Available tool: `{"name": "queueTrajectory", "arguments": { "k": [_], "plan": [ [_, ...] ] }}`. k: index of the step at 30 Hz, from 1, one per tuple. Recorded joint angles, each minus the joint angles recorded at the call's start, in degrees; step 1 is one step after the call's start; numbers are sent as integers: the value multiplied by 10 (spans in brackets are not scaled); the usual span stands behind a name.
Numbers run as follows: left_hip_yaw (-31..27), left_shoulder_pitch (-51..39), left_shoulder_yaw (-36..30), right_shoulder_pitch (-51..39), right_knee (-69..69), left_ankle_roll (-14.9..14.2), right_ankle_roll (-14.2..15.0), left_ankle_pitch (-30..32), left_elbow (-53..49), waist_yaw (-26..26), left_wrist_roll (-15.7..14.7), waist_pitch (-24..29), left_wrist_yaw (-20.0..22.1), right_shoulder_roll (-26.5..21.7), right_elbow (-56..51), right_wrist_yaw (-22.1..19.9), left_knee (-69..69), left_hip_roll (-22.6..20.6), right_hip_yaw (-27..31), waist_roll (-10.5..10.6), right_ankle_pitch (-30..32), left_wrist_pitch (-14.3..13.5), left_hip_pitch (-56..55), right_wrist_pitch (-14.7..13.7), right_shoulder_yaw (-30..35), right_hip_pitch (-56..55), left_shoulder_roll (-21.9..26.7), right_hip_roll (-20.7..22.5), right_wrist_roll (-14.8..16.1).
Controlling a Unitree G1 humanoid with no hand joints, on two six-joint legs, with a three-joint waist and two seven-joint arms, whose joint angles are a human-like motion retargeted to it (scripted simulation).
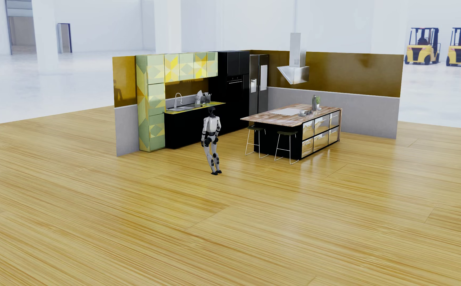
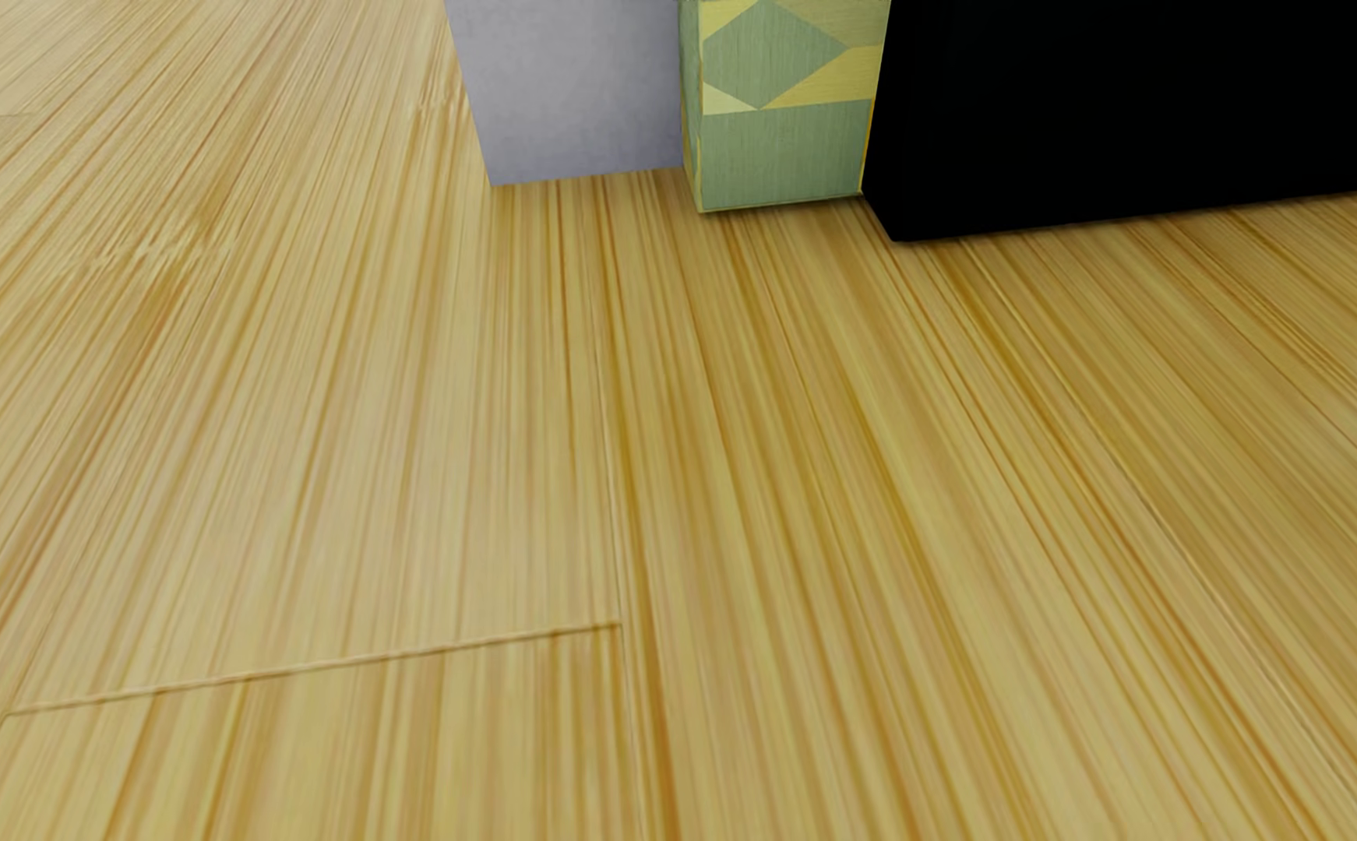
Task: Wait
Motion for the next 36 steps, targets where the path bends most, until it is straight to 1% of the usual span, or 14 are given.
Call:
{"name": "queueTrajectory", "arguments": {
  "k": [16,22,26,36],
  "plan": [
    [0,3,5,1,-1,0,0,0,1,0,0,-6,0,-1,-3,0,-3,1,0,-1,1,0,7,0,-2,6,0,-1,0],
    [0,5,18,4,0,0,0,-3,1,3,0,-11,0,4,-1,0,2,-3,0,-8,4,0,3,0,-1,4,0,-4,0],
    [0,5,13,6,-2,0,0,3,5,6,0,-14,0,2,0,0,-7,-3,0,-10,4,0,5,0,7,3,3,-3,0],
    [0,7,11,5,0,0,0,-1,6,5,0,-12,0,-1,0,0,-1,-1,0,-8,7,0,-2,0,9,-4,3,-4,0]
  ]
}}
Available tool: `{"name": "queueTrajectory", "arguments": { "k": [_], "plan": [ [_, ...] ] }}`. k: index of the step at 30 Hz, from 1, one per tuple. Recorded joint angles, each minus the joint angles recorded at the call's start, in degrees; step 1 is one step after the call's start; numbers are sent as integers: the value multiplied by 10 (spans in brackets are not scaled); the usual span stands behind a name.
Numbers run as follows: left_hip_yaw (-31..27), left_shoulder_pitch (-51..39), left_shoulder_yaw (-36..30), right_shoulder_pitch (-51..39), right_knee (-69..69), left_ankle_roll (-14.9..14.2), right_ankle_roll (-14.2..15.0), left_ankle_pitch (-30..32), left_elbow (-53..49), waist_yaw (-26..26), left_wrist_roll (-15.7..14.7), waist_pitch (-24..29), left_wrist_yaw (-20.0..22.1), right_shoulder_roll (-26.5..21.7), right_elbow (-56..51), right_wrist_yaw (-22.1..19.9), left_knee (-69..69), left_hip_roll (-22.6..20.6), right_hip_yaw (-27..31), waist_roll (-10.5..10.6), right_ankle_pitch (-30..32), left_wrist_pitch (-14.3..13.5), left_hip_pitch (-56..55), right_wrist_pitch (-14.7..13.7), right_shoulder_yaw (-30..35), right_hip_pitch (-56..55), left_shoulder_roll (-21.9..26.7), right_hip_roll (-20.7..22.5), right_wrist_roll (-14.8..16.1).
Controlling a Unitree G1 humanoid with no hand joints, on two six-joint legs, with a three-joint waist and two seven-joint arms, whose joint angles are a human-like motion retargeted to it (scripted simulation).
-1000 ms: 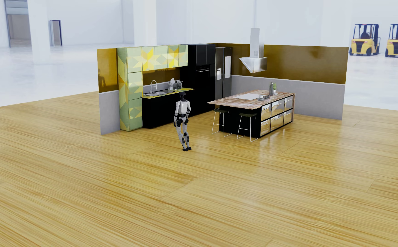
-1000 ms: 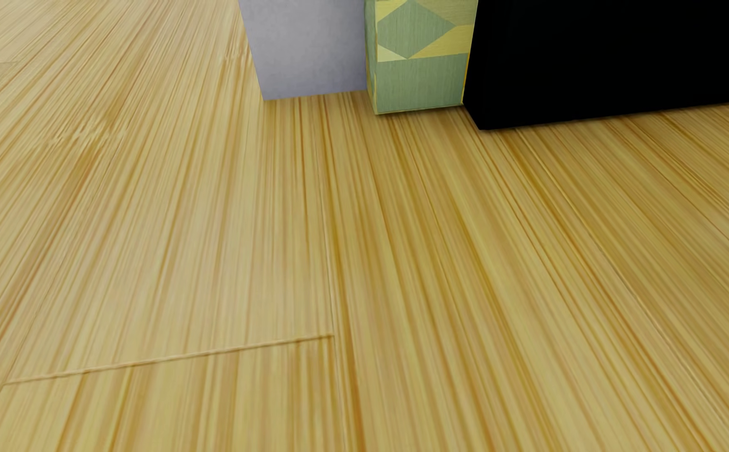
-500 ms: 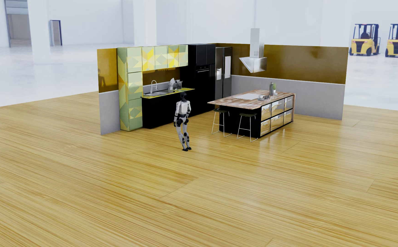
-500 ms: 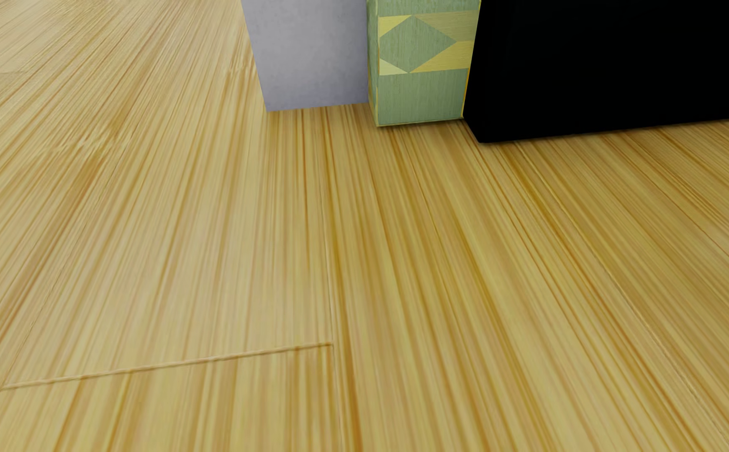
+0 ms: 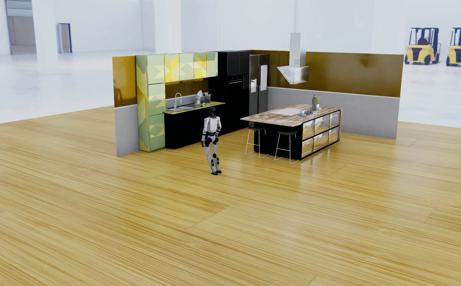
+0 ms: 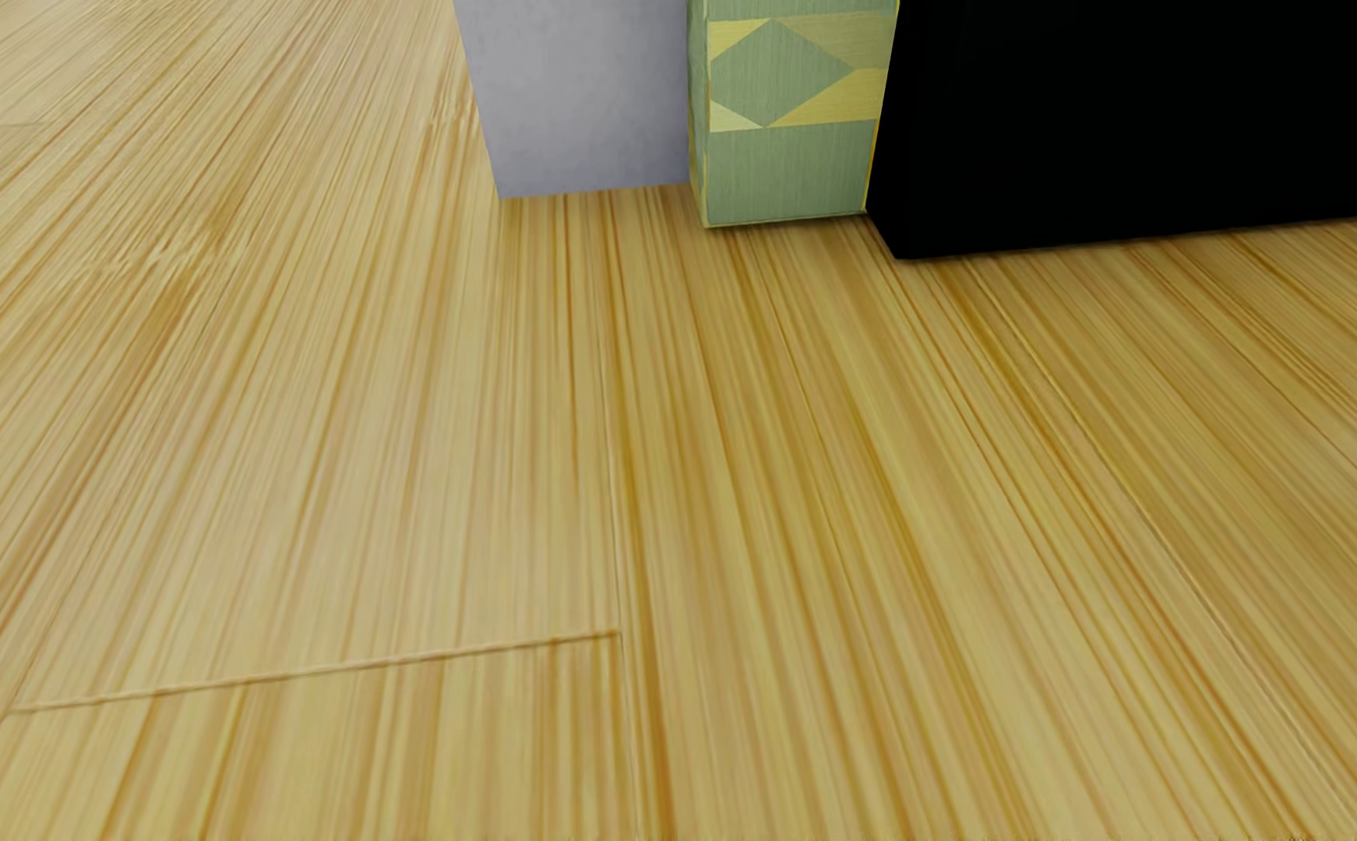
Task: Wait
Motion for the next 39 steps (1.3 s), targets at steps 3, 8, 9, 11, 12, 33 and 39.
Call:
{"name": "queueTrajectory", "arguments": {
  "k": [3,8,9,11,12,33,39],
  "plan": [
    [0,-1,-5,1,-1,0,0,1,2,0,0,1,0,-1,-2,0,-1,-1,0,-1,-1,0,-1,0,2,-1,1,0,0],
    [0,11,37,8,5,0,0,-7,-9,0,0,1,0,-2,-10,0,8,0,0,-1,3,0,-2,0,-39,-3,1,-3,0],
    [0,11,36,7,9,0,0,-11,-11,2,0,1,0,-2,-9,0,14,-2,0,-1,5,0,-5,0,-43,-7,1,-5,0],
    [0,16,48,10,14,0,0,-16,-14,4,0,8,0,-4,-14,0,21,-1,0,-1,10,0,-4,0,-55,-9,2,-8,0],
    [0,24,53,14,13,0,0,-18,-27,2,0,7,0,-6,-17,0,22,0,0,2,13,0,-3,0,-59,-7,4,-7,0],
    [0,56,82,51,6,0,0,-5,-40,-3,0,5,0,-14,-41,0,12,-9,0,-8,24,0,-13,0,-89,-15,8,-17,0],
    [0,58,77,54,6,0,0,-4,-42,1,0,6,0,-11,-42,0,10,-10,0,-9,22,0,-9,0,-82,-12,7,-18,0]
  ]
}}
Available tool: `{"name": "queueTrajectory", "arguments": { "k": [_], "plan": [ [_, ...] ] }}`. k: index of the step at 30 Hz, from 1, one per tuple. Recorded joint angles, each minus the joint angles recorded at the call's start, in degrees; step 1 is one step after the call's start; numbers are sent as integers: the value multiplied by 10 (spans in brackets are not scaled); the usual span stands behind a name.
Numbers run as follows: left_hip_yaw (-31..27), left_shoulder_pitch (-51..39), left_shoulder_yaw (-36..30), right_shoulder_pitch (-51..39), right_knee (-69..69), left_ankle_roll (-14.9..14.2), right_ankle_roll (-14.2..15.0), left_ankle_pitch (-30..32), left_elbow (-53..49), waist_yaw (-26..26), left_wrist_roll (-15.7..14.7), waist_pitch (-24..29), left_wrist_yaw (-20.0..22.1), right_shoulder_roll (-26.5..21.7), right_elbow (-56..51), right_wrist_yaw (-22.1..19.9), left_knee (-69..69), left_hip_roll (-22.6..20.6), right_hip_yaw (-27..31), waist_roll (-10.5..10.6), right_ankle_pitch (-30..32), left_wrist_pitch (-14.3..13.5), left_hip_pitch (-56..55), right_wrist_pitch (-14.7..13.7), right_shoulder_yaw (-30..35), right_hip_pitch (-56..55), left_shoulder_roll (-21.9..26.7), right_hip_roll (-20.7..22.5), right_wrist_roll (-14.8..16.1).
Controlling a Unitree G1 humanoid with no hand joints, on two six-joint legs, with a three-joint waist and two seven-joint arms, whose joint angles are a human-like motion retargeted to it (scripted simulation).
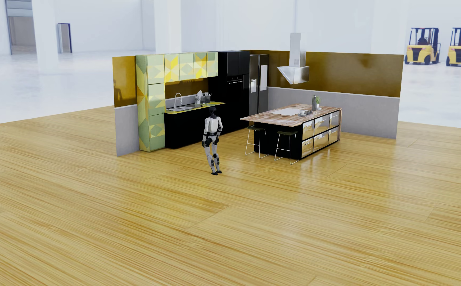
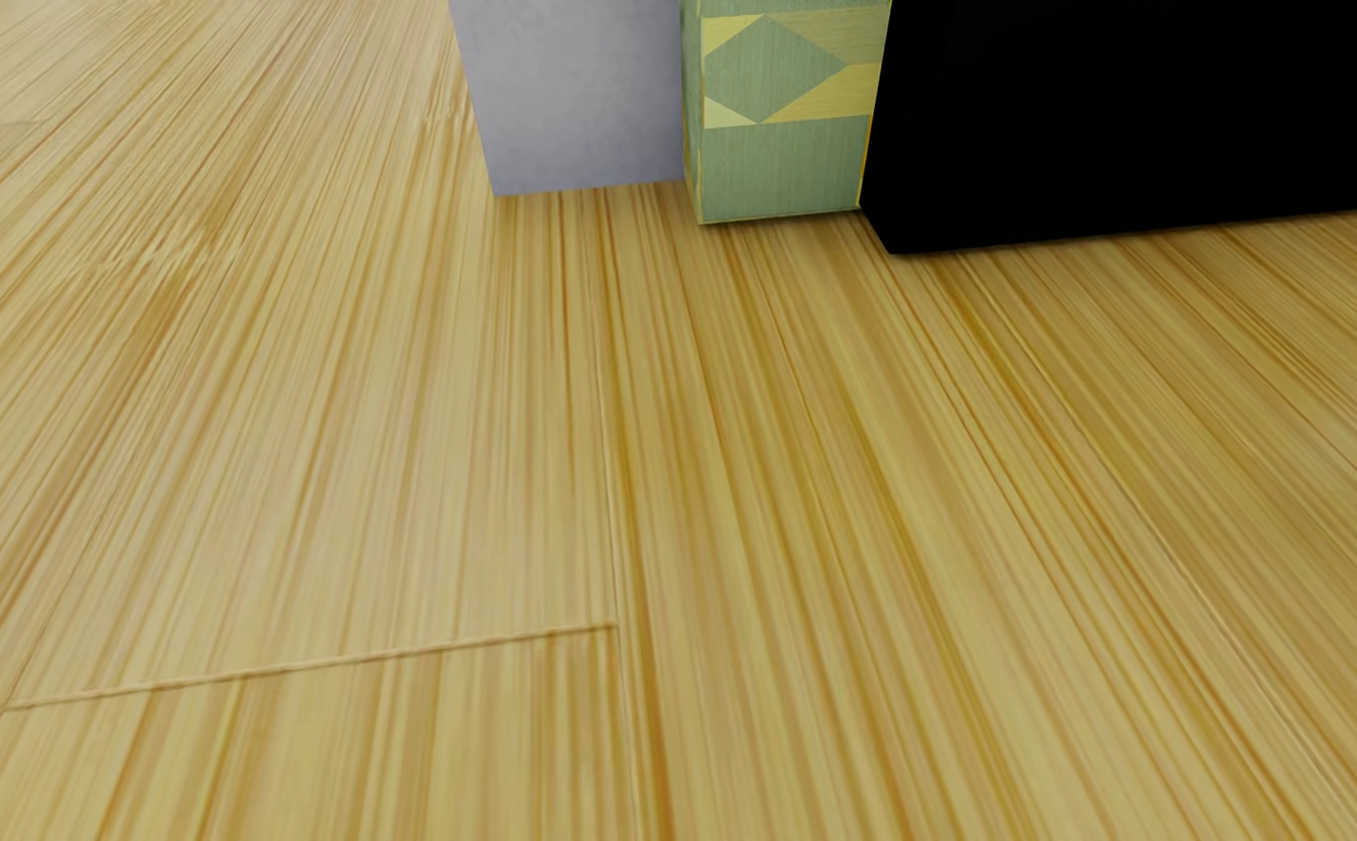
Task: Wait
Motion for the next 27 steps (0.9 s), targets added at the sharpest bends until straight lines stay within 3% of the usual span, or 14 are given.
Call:
{"name": "queueTrajectory", "arguments": {
  "k": [27],
  "plan": [
    [0,-7,-9,-8,-5,0,0,3,10,-2,0,0,0,-1,7,0,-5,-1,0,4,-8,0,-2,0,16,0,-3,3,0]
  ]
}}
